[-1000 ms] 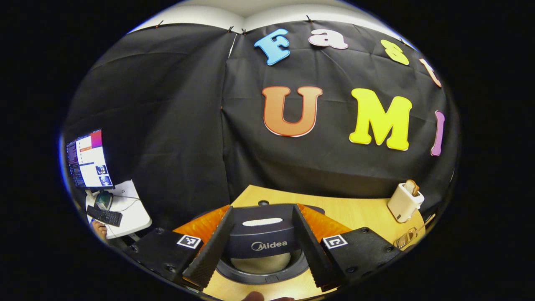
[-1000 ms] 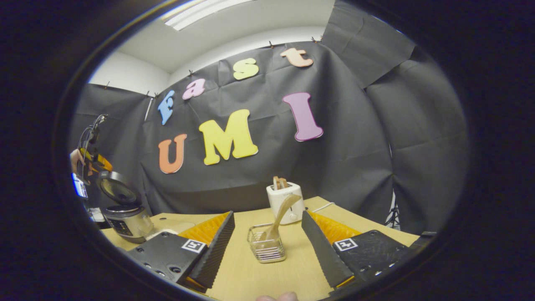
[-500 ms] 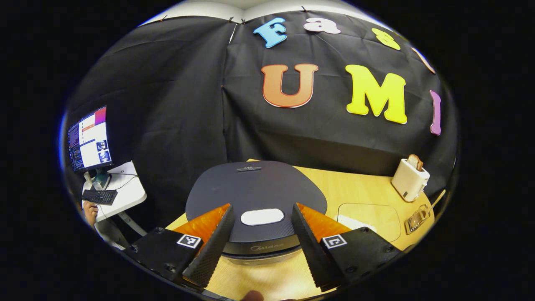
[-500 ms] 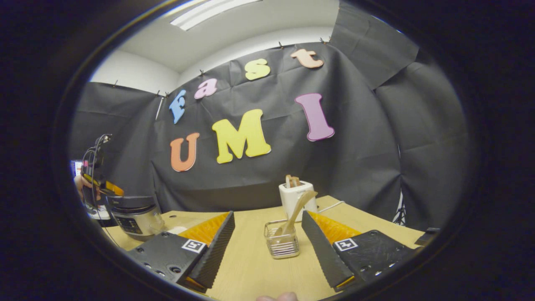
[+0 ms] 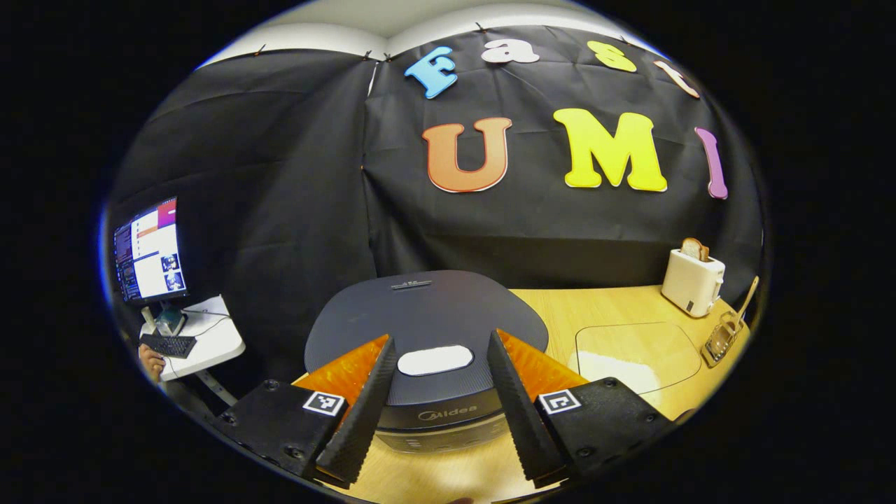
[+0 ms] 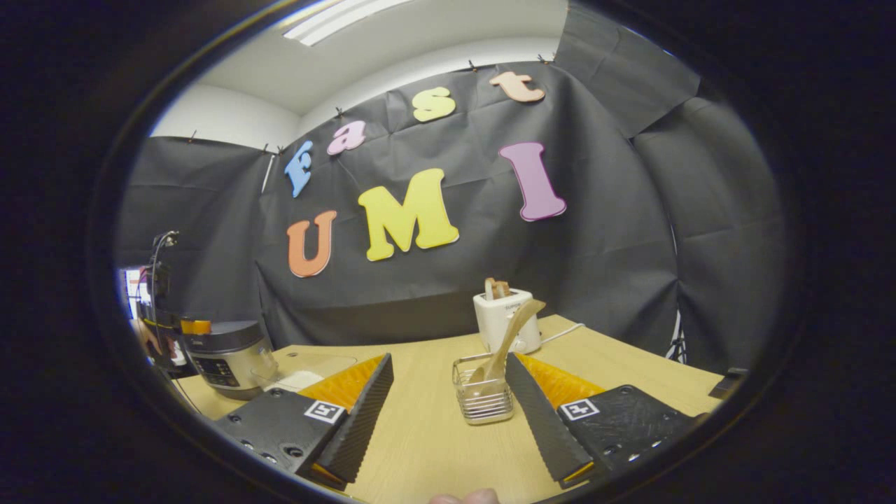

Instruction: Close the left gripper, press the button to open the rice cooker; take a wooden spoon from the chopstick holder with the right hand, scoop a spoonful of rice and pour it into the rice cooker, then put the wooden spoon back into the chopstick holder.

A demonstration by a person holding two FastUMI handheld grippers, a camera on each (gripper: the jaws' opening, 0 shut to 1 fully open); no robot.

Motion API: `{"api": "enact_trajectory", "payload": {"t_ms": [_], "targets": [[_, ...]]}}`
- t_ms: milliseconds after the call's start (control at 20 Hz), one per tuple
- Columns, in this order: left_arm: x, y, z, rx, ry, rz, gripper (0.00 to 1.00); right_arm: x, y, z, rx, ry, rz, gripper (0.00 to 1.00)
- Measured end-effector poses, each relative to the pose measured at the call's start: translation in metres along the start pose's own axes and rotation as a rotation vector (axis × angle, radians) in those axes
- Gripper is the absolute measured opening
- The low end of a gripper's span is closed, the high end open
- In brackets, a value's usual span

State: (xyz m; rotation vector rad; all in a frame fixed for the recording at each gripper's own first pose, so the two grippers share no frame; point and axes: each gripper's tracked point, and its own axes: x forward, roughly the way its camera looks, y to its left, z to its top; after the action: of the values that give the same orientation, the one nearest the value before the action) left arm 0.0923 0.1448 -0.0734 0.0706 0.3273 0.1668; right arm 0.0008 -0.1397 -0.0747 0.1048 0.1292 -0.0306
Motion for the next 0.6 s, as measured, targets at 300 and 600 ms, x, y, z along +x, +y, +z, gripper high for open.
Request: {"api": "enact_trajectory", "payload": {"t_ms": [300, 600], "targets": [[-0.004, 0.0, 0.003, -0.034, -0.053, -0.007, 0.81, 0.007, 0.017, -0.01, -0.014, 0.029, 0.018, 0.95], [-0.011, -0.002, 0.012, -0.08, -0.075, 0.01, 0.98, -0.002, 0.02, 0.011, -0.065, -0.033, -0.022, 0.95]]}}
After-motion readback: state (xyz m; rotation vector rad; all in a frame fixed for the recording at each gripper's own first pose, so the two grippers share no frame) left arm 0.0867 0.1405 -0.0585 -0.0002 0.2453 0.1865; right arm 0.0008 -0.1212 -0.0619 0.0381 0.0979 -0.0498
